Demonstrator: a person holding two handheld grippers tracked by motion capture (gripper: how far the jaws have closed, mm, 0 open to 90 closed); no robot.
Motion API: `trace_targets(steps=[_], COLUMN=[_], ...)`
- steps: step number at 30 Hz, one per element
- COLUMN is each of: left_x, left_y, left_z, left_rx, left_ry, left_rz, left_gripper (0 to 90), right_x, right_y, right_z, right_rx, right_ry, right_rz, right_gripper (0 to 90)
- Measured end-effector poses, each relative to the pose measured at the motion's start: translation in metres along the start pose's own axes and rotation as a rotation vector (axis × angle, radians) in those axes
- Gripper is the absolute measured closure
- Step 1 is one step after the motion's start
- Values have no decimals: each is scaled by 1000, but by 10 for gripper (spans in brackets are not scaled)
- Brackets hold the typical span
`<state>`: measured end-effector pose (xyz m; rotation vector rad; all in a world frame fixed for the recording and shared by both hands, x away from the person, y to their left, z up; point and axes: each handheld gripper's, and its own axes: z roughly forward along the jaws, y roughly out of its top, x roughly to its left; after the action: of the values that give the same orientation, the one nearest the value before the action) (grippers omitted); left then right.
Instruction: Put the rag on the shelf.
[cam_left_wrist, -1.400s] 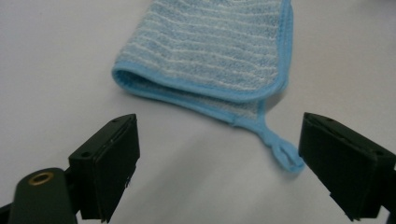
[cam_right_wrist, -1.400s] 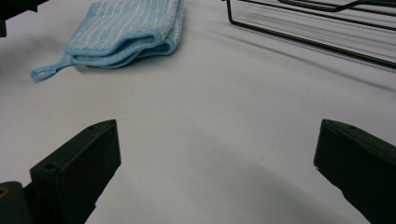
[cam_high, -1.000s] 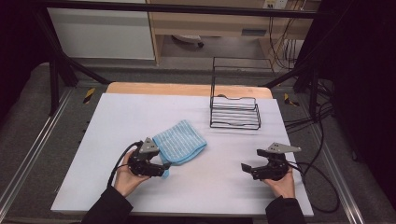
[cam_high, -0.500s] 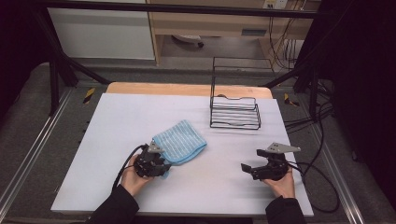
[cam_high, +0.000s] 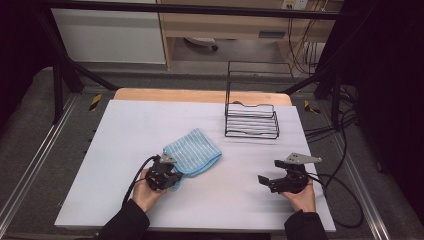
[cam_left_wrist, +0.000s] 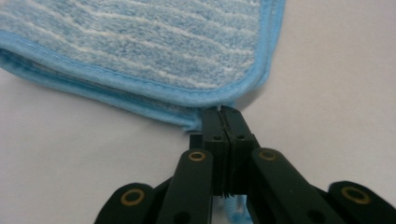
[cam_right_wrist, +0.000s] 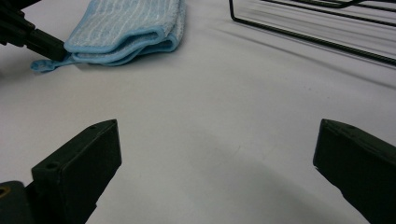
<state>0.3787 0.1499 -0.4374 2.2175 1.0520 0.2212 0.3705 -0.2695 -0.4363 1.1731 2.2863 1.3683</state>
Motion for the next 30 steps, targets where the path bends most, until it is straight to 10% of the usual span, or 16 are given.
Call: trace_targets(steps=[6,10,20,30], left_x=[-6,-14,-6,-8], left_y=[0,0,-6,-7], left_z=[-1,1,0,3], left_rx=[-2,-3,-34,-26], left_ry=[-55,-19,2,51], left_rz=[5,40,-34,-47], left_gripper=[900,899,731,767], right_x=[1,1,1,1], right_y=[0,0,0,0], right_z=[0,0,0,0], right_rx=[0,0,2,0], right_ry=[2,2,4,3], right_rz=[1,1,-2,-3], right_gripper=[16,16,16,16])
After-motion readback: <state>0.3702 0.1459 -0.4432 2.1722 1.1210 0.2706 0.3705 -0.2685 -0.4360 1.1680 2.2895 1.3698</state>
